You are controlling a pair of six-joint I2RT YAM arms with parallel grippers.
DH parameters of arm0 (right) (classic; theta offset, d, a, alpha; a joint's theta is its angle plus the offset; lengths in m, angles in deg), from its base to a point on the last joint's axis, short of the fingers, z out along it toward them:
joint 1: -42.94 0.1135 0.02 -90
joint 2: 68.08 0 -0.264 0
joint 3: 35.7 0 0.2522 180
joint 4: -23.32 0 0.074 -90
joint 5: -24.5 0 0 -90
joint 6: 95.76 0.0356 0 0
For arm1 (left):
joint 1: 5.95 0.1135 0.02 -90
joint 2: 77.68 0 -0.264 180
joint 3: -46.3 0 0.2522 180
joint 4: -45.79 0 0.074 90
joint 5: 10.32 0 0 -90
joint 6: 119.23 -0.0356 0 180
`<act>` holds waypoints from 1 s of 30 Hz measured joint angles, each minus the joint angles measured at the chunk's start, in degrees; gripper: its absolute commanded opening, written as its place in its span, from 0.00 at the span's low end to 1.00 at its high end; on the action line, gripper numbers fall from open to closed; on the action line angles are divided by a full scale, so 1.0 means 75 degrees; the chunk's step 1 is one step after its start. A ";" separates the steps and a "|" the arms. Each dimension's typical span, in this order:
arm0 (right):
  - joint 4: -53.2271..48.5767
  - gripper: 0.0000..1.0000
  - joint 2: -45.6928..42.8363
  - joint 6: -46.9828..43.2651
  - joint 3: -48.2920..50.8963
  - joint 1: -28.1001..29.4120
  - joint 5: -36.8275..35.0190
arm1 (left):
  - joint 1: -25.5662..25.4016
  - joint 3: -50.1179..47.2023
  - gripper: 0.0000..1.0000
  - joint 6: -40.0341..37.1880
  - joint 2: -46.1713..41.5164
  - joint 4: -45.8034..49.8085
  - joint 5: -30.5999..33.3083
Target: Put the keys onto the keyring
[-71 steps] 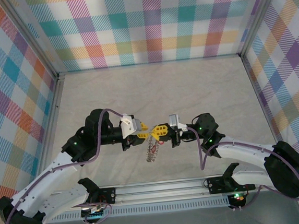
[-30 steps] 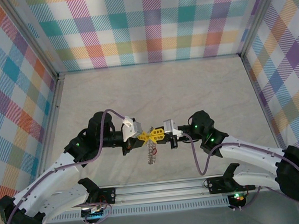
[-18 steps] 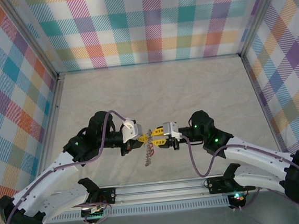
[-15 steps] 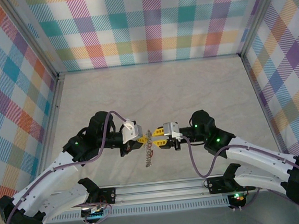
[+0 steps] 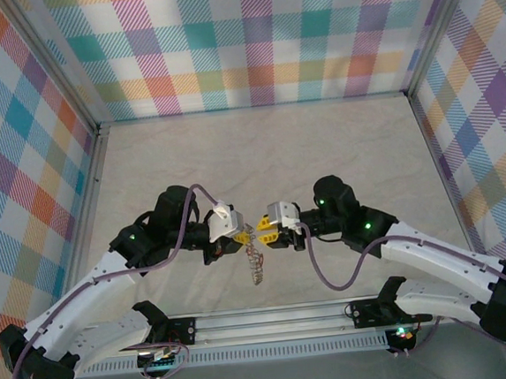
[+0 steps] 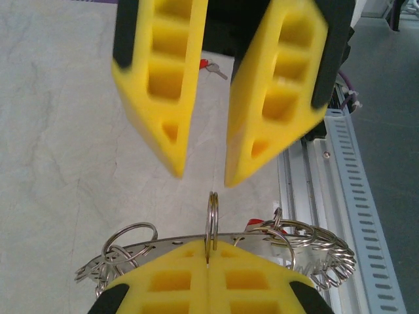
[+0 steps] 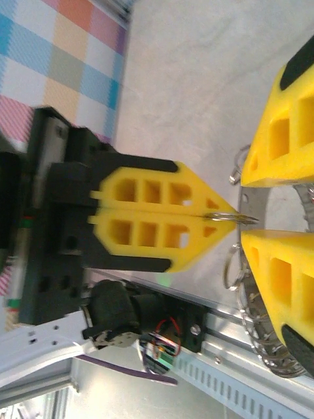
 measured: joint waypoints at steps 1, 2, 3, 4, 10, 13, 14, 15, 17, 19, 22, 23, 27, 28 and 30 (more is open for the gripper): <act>-0.0102 0.27 0.0050 -0.0012 0.0000 0.0020 -0.0003 | 0.0000 0.0015 0.00 0.0000 0.0009 0.0017 -0.0003; -0.0189 0.27 0.0085 -0.0032 -0.0003 0.0035 -0.0006 | 0.0000 0.0026 0.00 0.0000 0.0012 0.0041 -0.0006; -0.0254 0.27 0.0096 -0.0050 -0.0003 0.0052 -0.0009 | 0.0000 0.0026 0.00 0.0000 0.0015 0.0058 -0.0015; -0.0312 0.27 0.0099 -0.0058 -0.0012 0.0070 -0.0009 | 0.0000 0.0026 0.00 -0.0003 0.0015 0.0067 -0.0023; -0.0463 0.28 0.0108 -0.0090 -0.0274 0.0117 -0.0003 | 0.0000 0.0099 0.00 -0.0029 0.0157 0.0119 -0.0099; -0.0458 0.23 0.0178 -0.0117 -0.0350 0.0152 0.0026 | 0.0000 0.0099 0.00 -0.0029 0.0198 0.0122 -0.0146; -0.0458 0.21 0.0219 -0.0125 -0.0353 0.0166 0.0029 | 0.0000 0.0099 0.00 -0.0029 0.0207 0.0122 -0.0149; -0.0463 0.20 0.0268 -0.0128 -0.0353 0.0181 0.0038 | 0.0000 0.0102 0.00 -0.0029 0.0207 0.0122 -0.0166; -0.0469 0.13 0.0373 -0.0143 -0.0353 0.0213 0.0052 | 0.0000 0.0102 0.00 -0.0029 0.0207 0.0119 -0.0230; -0.0463 0.03 0.0425 -0.0160 -0.0353 0.0227 0.0052 | 0.0000 0.0102 0.00 -0.0029 0.0204 0.0114 -0.0297; -0.0443 0.00 0.0431 -0.0090 -0.0353 0.0224 0.0055 | 0.0003 0.0099 0.00 -0.0026 0.0187 0.0099 -0.0309; -0.0417 0.00 0.0428 -0.0064 -0.0350 0.0224 0.0055 | 0.0003 0.0096 0.00 -0.0026 0.0166 0.0096 -0.0312; 0.0405 0.00 0.0271 0.0344 0.0029 0.0224 0.0128 | 0.0003 0.0041 0.16 -0.0026 -0.0064 0.0015 -0.0236; 0.0822 0.00 0.0192 0.0545 0.0242 0.0213 0.0143 | 0.0000 -0.0009 0.20 -0.0047 -0.0184 -0.0026 -0.0219; 0.1568 0.00 0.0085 0.0930 0.0679 0.0192 0.0172 | 0.0003 -0.0157 0.24 0.0026 -0.0501 -0.0204 -0.0143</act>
